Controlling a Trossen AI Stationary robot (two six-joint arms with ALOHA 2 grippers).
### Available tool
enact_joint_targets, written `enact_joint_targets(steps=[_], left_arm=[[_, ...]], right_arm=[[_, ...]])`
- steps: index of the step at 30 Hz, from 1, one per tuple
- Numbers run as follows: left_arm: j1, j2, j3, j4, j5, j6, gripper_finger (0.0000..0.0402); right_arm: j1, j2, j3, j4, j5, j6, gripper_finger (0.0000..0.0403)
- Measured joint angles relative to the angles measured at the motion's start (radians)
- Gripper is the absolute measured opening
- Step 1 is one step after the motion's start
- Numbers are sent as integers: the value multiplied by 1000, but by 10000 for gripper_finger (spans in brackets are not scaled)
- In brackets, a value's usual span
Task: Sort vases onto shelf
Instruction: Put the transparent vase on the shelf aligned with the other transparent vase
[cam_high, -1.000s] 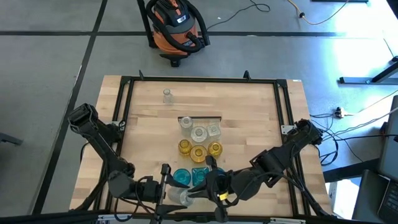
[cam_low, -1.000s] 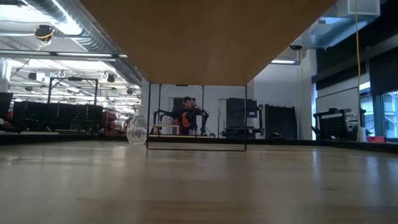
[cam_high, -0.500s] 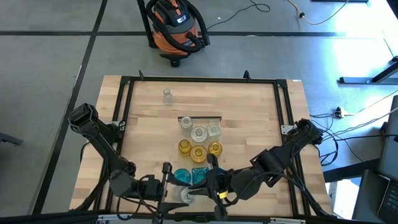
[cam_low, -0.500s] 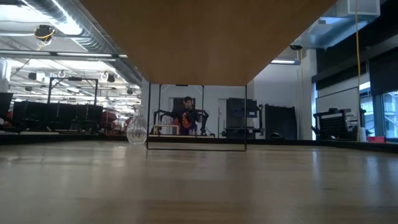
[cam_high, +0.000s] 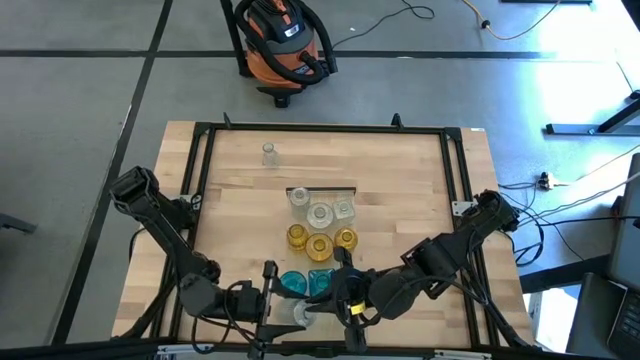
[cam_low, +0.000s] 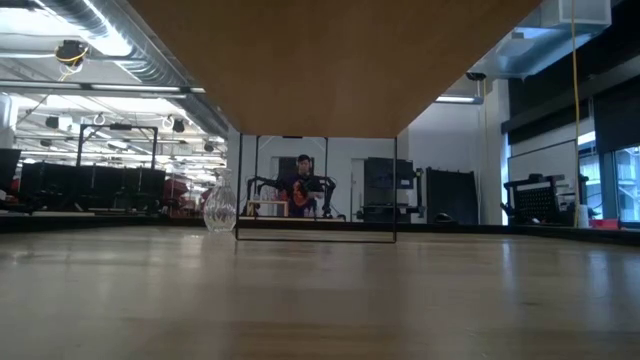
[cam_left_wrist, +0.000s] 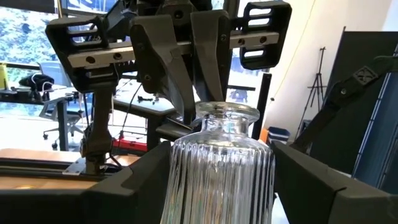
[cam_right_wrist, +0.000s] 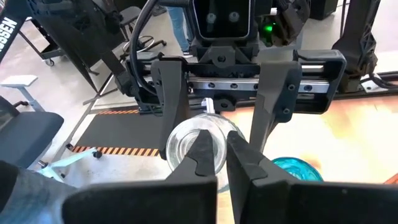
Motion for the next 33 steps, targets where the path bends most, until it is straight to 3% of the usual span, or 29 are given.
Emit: enact_joint_targets(steps=[10, 21, 33], left_arm=[[-12, 0, 0, -53, -13, -51, 236], [-38, -26, 2, -56, -93, -12, 235], [-36, -36, 2, -73, -112, 2, 235]], right_arm=[[-13, 9, -1, -7, -35, -7, 0], [-81, 18, -3, 96, -138, -72, 0], [-98, 17, -2, 98, -164, -91, 0]])
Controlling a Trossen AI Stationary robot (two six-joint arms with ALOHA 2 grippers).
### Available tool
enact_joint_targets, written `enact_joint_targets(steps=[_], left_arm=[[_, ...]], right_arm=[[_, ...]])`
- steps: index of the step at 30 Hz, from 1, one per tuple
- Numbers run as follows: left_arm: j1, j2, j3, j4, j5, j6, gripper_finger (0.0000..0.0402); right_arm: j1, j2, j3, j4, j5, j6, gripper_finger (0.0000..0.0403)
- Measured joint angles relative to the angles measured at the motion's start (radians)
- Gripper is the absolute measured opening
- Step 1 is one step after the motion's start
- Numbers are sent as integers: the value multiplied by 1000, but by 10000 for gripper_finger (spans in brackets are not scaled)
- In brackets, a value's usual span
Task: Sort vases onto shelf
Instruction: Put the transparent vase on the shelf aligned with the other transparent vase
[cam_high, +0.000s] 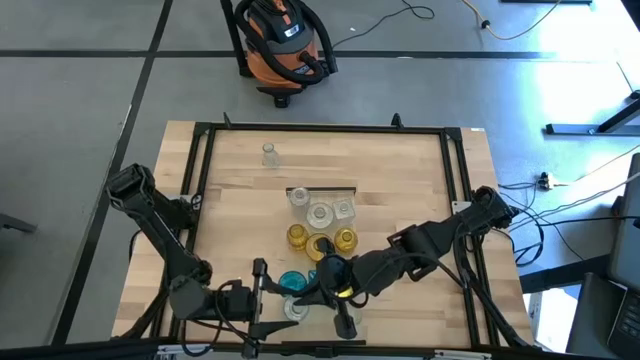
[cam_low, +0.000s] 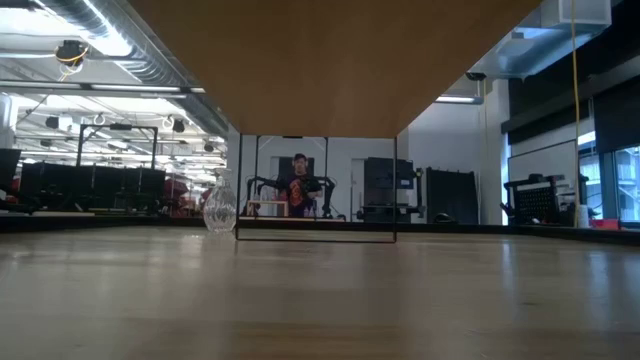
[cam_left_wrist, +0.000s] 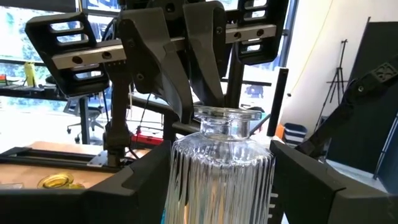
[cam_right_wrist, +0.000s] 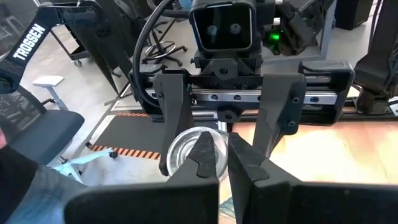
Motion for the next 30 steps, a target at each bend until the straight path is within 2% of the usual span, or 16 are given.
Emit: enact_joint_targets(steps=[12, 19, 30], left_arm=[[-1, 3, 0, -102, 60, -110, 234], [3, 24, 1, -89, 96, -133, 234], [5, 76, 2, -21, 92, -131, 234]], right_arm=[[19, 7, -1, -63, -28, 46, 0], [22, 8, -2, -64, -50, 72, 0], [24, 21, -2, -69, -78, 92, 0]])
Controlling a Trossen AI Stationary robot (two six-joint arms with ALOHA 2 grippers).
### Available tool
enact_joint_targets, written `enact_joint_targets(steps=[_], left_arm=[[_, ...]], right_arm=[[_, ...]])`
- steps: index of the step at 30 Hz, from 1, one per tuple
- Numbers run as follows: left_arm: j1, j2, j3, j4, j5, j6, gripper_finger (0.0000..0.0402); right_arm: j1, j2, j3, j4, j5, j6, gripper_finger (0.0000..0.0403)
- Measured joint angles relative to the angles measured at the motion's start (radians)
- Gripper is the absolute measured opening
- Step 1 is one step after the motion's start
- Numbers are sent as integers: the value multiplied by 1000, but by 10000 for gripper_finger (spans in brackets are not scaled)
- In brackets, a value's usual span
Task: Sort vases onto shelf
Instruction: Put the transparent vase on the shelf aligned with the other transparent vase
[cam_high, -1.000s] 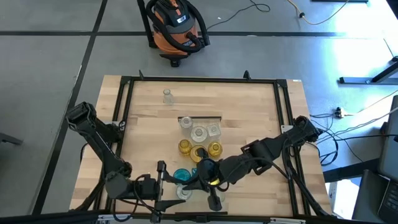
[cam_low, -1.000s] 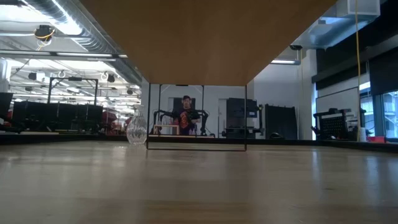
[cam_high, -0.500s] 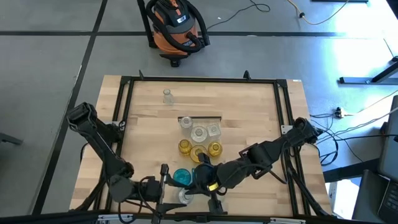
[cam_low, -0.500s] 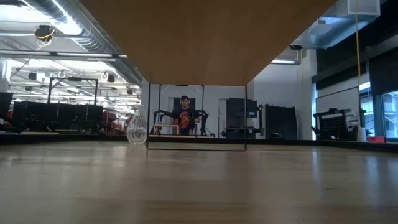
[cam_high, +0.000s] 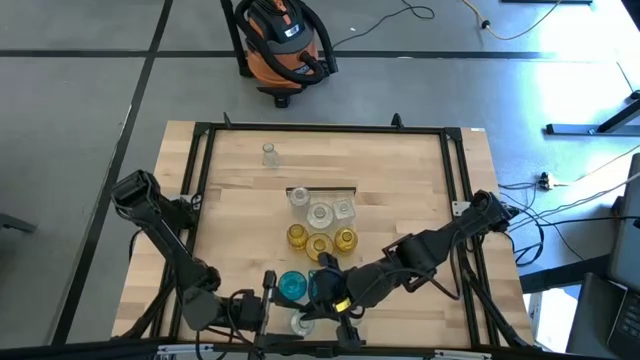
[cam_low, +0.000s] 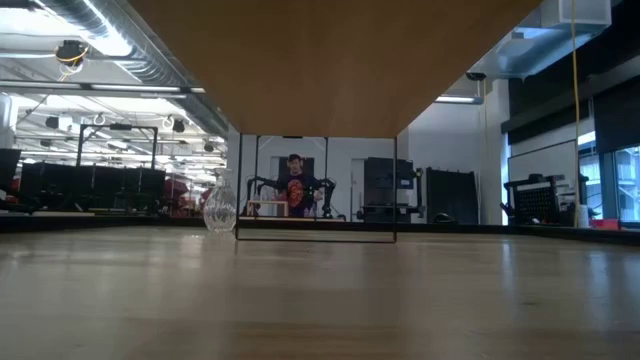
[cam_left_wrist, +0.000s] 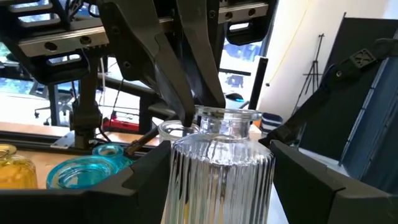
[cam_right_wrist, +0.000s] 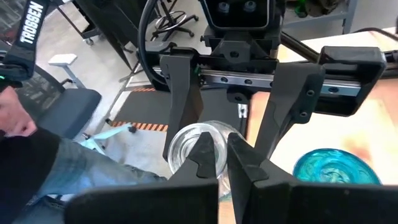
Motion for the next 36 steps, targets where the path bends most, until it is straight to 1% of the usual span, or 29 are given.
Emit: enact_joint_targets(steps=[4, 10, 12, 15, 16, 18, 19, 23, 26, 29, 36], left_arm=[[11, 4, 0, -6, 10, 0, 234], [33, 52, 0, 22, 25, -20, 234], [48, 73, -2, 21, -33, -27, 234], [63, 89, -2, 20, -50, -31, 232], [63, 86, -2, 25, -38, -33, 232], [64, 83, -1, 29, -9, -41, 232], [65, 83, -1, 27, -8, -41, 232], [74, 85, -1, 30, -15, -26, 232], [67, 85, -1, 34, 3, -27, 232], [63, 85, -1, 36, 10, -27, 232], [42, 85, -1, 41, 24, -27, 232]], right_arm=[[0, 4, 0, 4, -3, 6, 0], [-2, 6, 0, -8, -4, 6, 0], [0, 8, 3, 22, -36, 14, 0], [4, 12, 4, 23, -56, 28, 0], [5, 16, 5, 22, -54, 32, 0], [18, 22, 2, 5, -44, 37, 0], [18, 29, 1, 8, -30, 37, 0], [32, 36, 2, 4, -27, 61, 0], [41, 36, 2, 7, -1, 62, 0], [38, 36, 2, 17, 34, 50, 0], [37, 14, 2, 28, 73, 19, 0]])
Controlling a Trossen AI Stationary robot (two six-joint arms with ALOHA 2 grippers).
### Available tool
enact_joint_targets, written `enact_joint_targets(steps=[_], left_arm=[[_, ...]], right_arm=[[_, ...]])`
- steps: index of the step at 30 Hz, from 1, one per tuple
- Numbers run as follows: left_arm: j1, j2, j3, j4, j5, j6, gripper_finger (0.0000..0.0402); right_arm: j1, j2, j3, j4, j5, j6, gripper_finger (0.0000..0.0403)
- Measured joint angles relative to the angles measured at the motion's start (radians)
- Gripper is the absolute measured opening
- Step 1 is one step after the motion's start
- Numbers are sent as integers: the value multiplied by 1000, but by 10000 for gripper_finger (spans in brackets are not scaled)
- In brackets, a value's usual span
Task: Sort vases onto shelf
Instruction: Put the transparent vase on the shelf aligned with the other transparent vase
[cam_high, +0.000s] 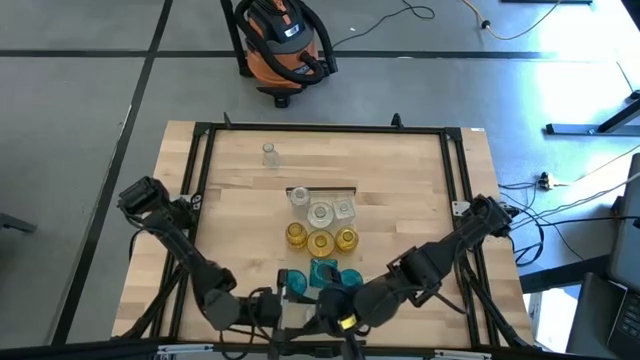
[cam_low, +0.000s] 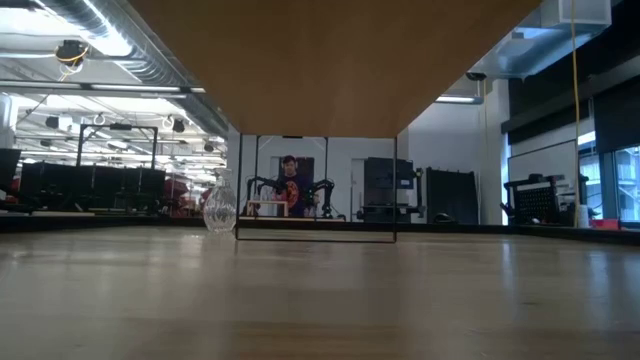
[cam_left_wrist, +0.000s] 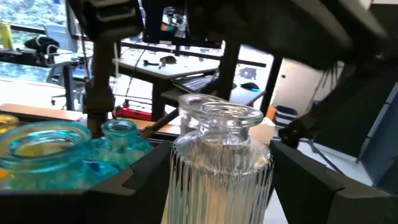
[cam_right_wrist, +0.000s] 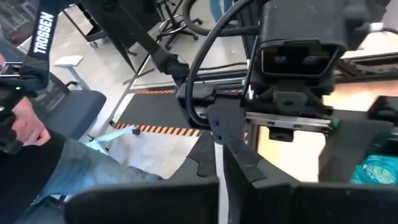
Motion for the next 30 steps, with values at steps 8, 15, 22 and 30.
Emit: enact_joint_targets(steps=[8, 15, 22, 30], left_arm=[[-44, 5, 0, 5, -60, 0, 232], [-55, 87, 0, 148, -133, 24, 232], [-40, 97, 0, 176, -166, 60, 232], [15, 97, 0, 171, -28, 34, 244]], right_arm=[[-1, -41, 1, -1, 60, -28, 0], [-1, -48, 1, -9, 68, -40, 0], [6, -53, 1, -12, 68, -22, 0], [6, -53, 1, -12, 66, -9, 0]])
